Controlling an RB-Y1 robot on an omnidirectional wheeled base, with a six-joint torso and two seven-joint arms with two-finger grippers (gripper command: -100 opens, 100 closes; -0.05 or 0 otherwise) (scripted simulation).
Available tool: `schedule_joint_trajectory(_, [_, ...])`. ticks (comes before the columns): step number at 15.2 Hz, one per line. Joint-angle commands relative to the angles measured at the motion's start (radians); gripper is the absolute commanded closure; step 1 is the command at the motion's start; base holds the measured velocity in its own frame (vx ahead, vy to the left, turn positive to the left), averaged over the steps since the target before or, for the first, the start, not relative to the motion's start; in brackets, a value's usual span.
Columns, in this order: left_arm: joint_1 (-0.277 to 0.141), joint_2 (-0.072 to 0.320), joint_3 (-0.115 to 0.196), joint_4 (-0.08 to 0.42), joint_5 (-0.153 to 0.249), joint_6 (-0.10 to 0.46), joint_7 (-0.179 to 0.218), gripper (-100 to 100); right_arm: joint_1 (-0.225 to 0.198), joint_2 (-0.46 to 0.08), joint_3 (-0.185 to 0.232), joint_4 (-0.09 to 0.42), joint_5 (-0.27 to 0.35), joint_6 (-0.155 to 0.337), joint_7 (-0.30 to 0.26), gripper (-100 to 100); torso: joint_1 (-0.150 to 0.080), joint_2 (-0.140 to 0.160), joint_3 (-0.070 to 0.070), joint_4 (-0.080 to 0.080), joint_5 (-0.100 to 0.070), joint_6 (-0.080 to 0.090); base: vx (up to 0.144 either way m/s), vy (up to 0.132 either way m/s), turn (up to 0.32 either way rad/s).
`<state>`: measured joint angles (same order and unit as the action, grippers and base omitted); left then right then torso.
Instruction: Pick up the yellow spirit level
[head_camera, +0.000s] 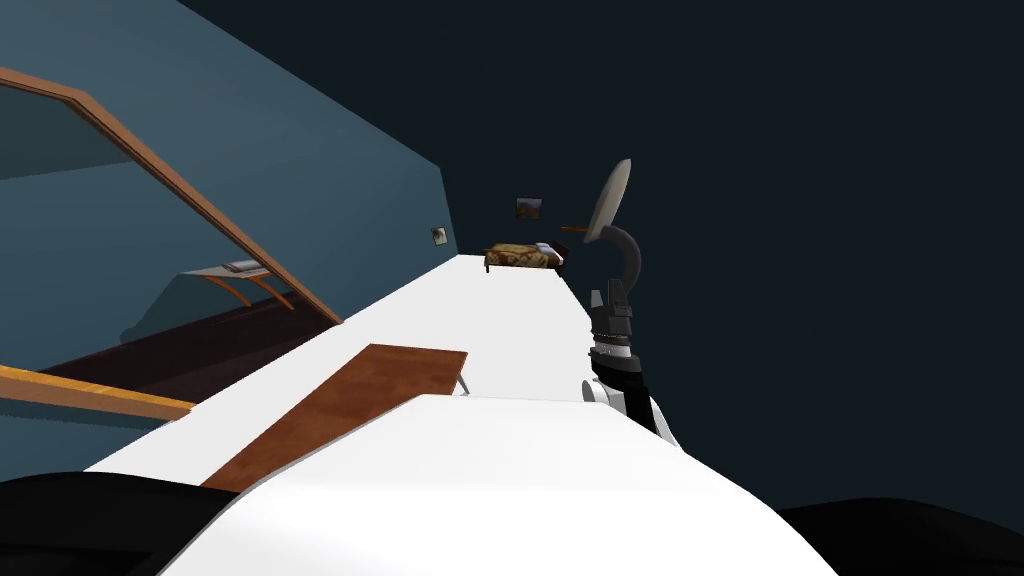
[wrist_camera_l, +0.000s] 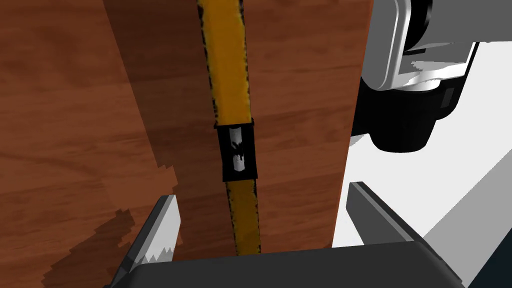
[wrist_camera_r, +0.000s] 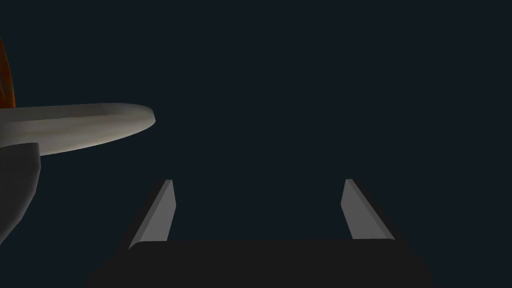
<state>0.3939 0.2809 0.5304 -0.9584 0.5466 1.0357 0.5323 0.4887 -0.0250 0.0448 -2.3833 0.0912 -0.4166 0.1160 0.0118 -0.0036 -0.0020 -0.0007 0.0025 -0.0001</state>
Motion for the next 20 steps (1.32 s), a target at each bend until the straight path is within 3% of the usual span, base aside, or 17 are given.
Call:
schedule_joint_trajectory(1, [0.004, 0.0, 0.01, 0.011, 0.012, 0.032, 0.01, -100, 0.0, 0.0, 0.0, 0.0, 0.0, 0.0, 0.0, 0, 0.0, 0.0, 0.0, 0.0, 0.0, 0.0, -0.048, 0.094, -0.154])
schedule_joint_trajectory(7, [-0.024, -0.025, -0.01, 0.076, -0.015, -0.066, -0.01, -100, 0.0, 0.0, 0.0, 0.0, 0.0, 0.0, 0.0, 0, -0.005, -0.005, -0.003, -0.001, -0.001, -0.001, -0.001, 0.027, 0.036])
schedule_joint_trajectory(9, [-0.022, -0.025, -0.009, 0.07, -0.014, -0.058, -0.008, -100, 0.0, 0.0, 0.0, 0.0, 0.0, 0.0, 0.0, 0, -0.005, -0.005, -0.003, -0.001, -0.001, -0.001, 0.006, 0.012, 0.031])
schedule_joint_trajectory(10, [-0.022, -0.026, -0.01, 0.072, -0.015, -0.062, -0.009, 100, 0.0, 0.0, 0.0, 0.0, 0.0, 0.0, 0.0, 0, -0.005, -0.005, -0.003, -0.001, -0.001, -0.001, 0.0, 0.0, 0.0])
schedule_joint_trajectory(14, [-0.022, -0.026, -0.009, 0.072, -0.015, -0.062, -0.008, 100, 0.0, 0.0, 0.0, 0.0, 0.0, 0.0, 0.0, 0, -0.006, -0.004, -0.002, -0.001, -0.001, 0.0, 0.0, 0.001, 0.0])
schedule_joint_trajectory(18, [-0.001, -0.001, 0.005, 0.017, 0.006, 0.009, 0.002, 100, 0.0, 0.0, 0.0, 0.0, 0.0, 0.0, 0.0, 0, -0.008, -0.004, -0.002, -0.001, -0.002, 0.0, -0.005, -0.023, -0.068])
schedule_joint_trajectory(20, [-0.001, -0.005, 0.003, 0.015, 0.003, 0.003, 0.004, 100, 0.0, 0.0, 0.0, 0.0, 0.0, 0.0, 0.0, 0, -0.008, -0.004, -0.002, -0.001, -0.002, 0.0, -0.002, -0.015, -0.033])
